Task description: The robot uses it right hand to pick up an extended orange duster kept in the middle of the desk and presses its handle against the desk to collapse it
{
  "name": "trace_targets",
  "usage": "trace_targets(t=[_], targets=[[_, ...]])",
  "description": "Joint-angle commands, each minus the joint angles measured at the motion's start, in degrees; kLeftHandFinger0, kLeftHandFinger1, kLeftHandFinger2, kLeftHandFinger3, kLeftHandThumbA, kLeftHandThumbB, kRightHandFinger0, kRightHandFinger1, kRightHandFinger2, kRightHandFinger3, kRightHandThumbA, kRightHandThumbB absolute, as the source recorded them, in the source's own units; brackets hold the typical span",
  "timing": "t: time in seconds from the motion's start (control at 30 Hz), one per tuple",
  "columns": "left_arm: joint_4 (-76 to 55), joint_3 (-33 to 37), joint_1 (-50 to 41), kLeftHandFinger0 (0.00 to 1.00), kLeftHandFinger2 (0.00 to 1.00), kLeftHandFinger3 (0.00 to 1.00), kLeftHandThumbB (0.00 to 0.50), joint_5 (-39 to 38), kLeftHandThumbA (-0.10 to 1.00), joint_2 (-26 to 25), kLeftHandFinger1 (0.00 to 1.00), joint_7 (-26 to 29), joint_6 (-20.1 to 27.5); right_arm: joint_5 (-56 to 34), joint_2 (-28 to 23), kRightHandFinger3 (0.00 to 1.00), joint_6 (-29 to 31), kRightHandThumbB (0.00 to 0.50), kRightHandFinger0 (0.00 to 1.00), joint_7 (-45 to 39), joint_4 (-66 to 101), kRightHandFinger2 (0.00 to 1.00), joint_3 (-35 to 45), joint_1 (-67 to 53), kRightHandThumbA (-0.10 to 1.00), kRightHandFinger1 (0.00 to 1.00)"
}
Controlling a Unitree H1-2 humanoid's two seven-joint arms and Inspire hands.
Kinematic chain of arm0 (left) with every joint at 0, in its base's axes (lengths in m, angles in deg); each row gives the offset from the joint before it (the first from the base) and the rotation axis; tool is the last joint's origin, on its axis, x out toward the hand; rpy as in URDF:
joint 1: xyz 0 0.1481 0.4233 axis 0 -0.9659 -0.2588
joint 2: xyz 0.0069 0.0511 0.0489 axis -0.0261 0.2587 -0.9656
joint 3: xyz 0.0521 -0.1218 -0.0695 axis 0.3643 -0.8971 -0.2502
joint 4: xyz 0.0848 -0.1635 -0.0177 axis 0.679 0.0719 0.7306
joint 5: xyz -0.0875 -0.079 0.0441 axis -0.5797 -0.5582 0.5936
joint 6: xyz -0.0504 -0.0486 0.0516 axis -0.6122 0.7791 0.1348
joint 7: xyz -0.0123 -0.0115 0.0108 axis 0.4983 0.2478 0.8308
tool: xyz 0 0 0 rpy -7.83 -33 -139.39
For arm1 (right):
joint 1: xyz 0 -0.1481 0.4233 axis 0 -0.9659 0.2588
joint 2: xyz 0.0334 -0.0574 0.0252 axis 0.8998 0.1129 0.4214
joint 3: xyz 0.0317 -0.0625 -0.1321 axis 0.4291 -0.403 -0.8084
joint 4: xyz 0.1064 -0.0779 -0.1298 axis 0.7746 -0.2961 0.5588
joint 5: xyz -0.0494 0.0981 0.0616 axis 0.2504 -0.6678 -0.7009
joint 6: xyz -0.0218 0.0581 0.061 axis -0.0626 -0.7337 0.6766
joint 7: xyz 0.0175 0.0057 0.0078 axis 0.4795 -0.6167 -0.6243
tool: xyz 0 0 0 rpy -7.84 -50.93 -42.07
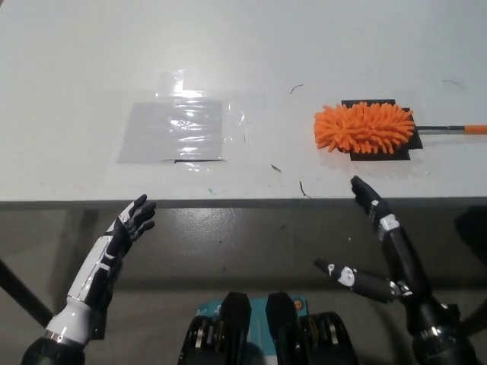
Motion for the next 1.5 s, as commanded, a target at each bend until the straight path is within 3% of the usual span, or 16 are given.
trace_targets(t=[0.0, 0.03, 0.1, 0.13, 0.3, 0.47, 0.73, 0.9, 1.07, 1.33, 1.47], targets=[[-1.6, -0.3, 1.3, 1.00, 1.00, 1.00, 0.234, -1.8, 1.00, -0.5, 1.00, -1.3, 2.9, 2.1, -0.1, 1.00, 3.7, 0.196, 1.00, 1.2, 4.2, 1.00, 1.2, -0.3, 1.00, 1.00], [-1.8, -0.3, 1.3, 1.00, 1.00, 1.00, 0.251, -1.9, 1.00, -0.5, 1.00, -1.3, 3.3, 2.7, -0.9, 1.00, 3.9, 0.216, 1.00, 1.3, 7.0, 1.00, 2.1, -0.4, 1.00, 1.00], [-1.9, -0.4, 1.4, 1.00, 1.00, 1.00, 0.254, -2.1, 1.00, -0.4, 1.00, -1.5, 3.4, 4.8, -2.7, 1.00, 2.7, 0.202, 1.00, 1.4, 11.5, 1.00, 4.3, 1.0, 1.00, 1.00], [-2.1, -0.4, 1.4, 1.00, 1.00, 1.00, 0.256, -1.9, 1.00, -0.4, 1.00, -1.3, 3.3, 5.1, -3.3, 1.00, 0.4, 0.236, 1.00, 0.9, 13.5, 1.00, 5.1, 1.8, 1.00, 1.00], [-2.2, -0.3, 1.3, 1.00, 1.00, 1.00, 0.261, -1.8, 1.00, -0.4, 1.00, -1.4, 3.3, 4.5, -8.2, 1.00, -9.9, 0.274, 1.00, -2.8, 18.8, 1.00, 7.0, 6.7, 1.00, 1.00], [-2.4, -0.2, 0.9, 1.00, 1.00, 1.00, 0.257, -2.2, 1.00, -0.3, 1.00, -1.6, 3.1, 5.8, -14.0, 1.00, -18.3, 0.367, 1.00, -5.9, 17.0, 1.00, 7.5, 15.3, 1.00, 1.00], [-2.7, -0.1, 0.4, 1.00, 1.00, 1.00, 0.256, -2.1, 1.00, -0.3, 1.00, -1.6, 3.1, 8.5, -22.1, 1.00, -26.2, 0.334, 1.00, -11.4, 6.7, 1.00, 4.4, 30.7, 1.00, 1.00], [-3.1, -0.2, -0.2, 1.00, 1.00, 1.00, 0.259, -2.4, 1.00, -0.5, 1.00, -1.6, 2.3, 8.4, -24.3, 1.00, -31.2, 0.347, 1.00, -16.6, -2.1, 1.00, 0.1, 40.1, 1.00, 1.00], [-2.7, 0.0, -0.3, 1.00, 1.00, 1.00, 0.251, -2.3, 1.00, -0.3, 1.00, -1.7, 2.5, 11.3, -25.1, 1.00, -33.0, 0.362, 1.00, -20.6, -12.4, 1.00, -5.9, 48.6, 1.00, 1.00], [-3.1, -0.1, -1.3, 1.00, 1.00, 1.00, 0.237, -2.3, 1.00, 0.2, 1.00, -1.5, 2.1, 14.4, -23.7, 1.00, -31.4, 0.324, 1.00, -24.6, -26.0, 1.00, -14.1, 57.1, 1.00, 1.00], [-3.0, 0.0, -1.6, 1.00, 1.00, 1.00, 0.257, -1.7, 1.00, 0.4, 1.00, -1.3, 2.4, 15.2, -22.1, 1.00, -28.7, 0.393, 1.00, -26.1, -33.6, 1.00, -17.2, 59.8, 1.00, 1.00]])
